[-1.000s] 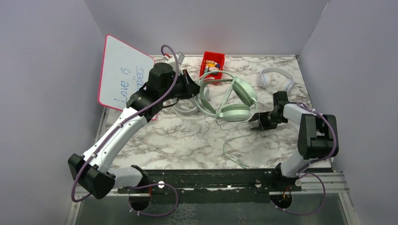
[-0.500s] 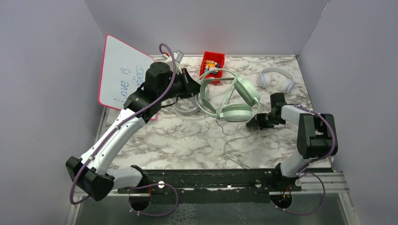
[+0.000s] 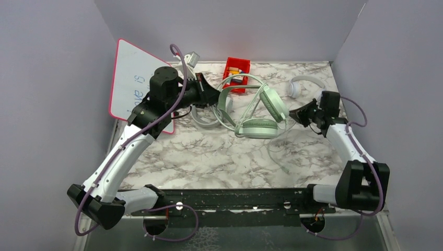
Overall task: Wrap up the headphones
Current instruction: Wrap the headphones cable around the headphones.
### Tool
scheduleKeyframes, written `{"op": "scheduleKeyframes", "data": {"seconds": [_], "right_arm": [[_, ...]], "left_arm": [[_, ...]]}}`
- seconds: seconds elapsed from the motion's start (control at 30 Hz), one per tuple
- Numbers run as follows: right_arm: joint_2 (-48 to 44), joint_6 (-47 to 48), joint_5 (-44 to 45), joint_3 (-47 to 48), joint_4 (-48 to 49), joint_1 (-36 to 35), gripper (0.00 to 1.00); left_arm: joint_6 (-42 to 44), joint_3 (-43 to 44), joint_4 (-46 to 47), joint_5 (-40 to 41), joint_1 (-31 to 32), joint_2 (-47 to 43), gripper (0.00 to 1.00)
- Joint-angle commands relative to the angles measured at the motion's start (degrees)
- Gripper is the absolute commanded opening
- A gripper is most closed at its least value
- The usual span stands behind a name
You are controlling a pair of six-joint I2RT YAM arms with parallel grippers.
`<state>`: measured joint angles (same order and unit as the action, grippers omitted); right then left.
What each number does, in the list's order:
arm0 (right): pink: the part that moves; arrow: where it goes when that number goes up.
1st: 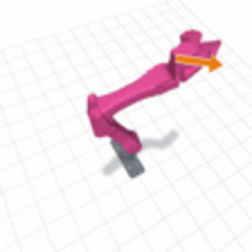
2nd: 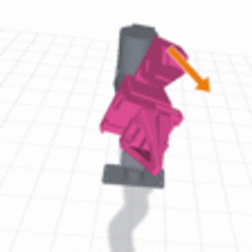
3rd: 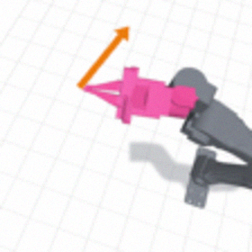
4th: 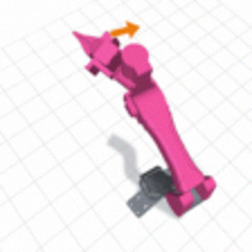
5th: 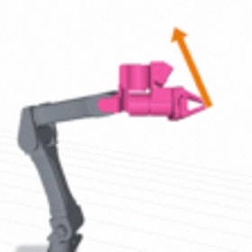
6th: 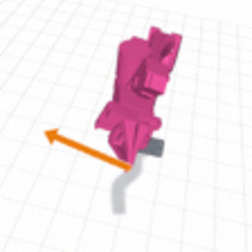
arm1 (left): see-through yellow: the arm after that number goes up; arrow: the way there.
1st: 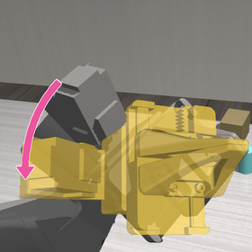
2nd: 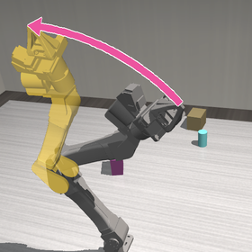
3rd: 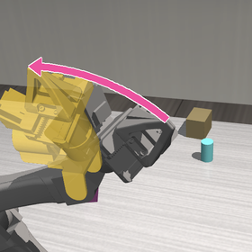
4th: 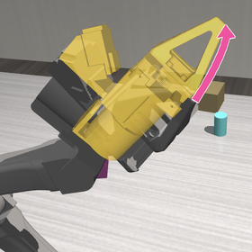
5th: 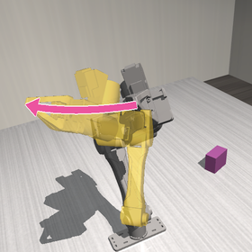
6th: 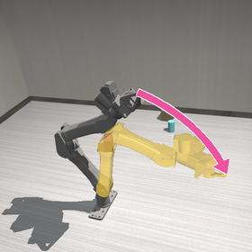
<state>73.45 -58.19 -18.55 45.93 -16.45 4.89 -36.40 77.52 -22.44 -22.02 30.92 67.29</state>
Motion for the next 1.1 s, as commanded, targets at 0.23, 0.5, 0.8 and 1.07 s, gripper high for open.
{"op": "scheduleKeyframes", "data": {"seconds": [0.23,0.5,0.8,1.07], "right_arm": [[8.02,21.19,-13.35,20.64,8.94,2.53,0.00],[9.65,19.14,-19.28,32.46,8.83,2.85,0.00],[9.81,14.32,-29.00,38.32,10.23,2.10,0.00],[11.10,14.43,-31.81,42.69,7.70,-0.54,0.00]], "left_arm": [[6.73,-2.38,-1.25,-9.86,-0.15,-3.98,0.00],[14.06,-9.94,-4.68,-0.39,0.02,-6.13,0.00],[19.30,-7.51,-4.64,9.68,1.02,1.07,0.00],[21.34,-4.68,-3.87,16.17,2.27,5.97,0.00]]}}
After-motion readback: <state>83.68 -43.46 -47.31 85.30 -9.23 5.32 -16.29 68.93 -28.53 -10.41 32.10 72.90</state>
